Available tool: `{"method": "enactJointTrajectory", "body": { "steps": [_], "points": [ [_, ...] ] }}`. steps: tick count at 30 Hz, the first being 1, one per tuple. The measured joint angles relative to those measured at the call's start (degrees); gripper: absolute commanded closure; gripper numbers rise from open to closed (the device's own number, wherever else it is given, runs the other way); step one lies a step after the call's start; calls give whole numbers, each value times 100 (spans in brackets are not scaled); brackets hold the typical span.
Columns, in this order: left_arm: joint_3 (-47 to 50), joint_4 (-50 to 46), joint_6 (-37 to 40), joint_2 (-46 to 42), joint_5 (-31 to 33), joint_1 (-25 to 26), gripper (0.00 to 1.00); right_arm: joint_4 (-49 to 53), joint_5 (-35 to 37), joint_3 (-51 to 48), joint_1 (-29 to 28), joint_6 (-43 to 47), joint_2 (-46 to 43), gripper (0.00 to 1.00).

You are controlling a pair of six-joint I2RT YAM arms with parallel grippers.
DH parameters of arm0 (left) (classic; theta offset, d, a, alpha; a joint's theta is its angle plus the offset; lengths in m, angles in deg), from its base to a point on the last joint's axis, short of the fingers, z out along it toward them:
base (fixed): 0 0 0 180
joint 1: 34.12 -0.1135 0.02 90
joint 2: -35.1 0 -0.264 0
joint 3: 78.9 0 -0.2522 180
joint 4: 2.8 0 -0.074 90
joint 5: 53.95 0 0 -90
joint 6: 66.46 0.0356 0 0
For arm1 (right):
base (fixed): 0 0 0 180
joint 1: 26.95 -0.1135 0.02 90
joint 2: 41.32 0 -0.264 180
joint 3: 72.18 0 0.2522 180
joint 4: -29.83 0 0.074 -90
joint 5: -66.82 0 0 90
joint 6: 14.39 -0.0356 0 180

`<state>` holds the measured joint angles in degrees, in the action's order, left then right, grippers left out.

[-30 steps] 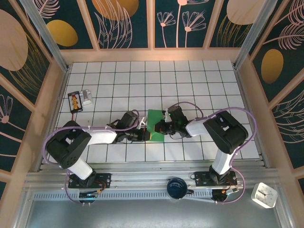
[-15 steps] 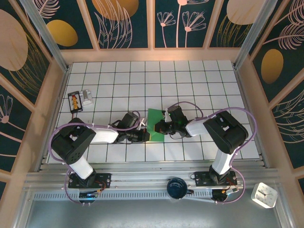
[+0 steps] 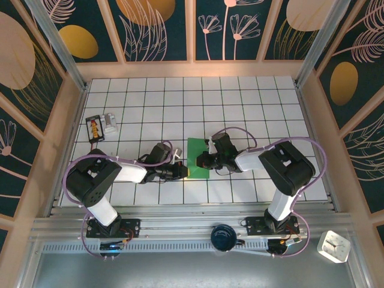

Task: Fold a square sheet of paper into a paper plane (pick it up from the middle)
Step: Fold the triangle a second time at the center of the table.

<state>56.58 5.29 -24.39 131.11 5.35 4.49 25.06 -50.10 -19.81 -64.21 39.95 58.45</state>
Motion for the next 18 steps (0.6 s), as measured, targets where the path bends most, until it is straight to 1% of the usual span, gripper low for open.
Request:
{"method": "enactJointTrajectory", "body": {
  "steps": [9,14,18],
  "points": [
    [-382,-695,201,96,15,28,100,120,2,0,-46,42,-52,95],
    [-629,-1158,417,120,199,118,100,160,2,17,-46,44,-63,90],
    [-717,-1305,507,129,310,181,100,221,-15,48,-46,37,-234,87]
  ]
}}
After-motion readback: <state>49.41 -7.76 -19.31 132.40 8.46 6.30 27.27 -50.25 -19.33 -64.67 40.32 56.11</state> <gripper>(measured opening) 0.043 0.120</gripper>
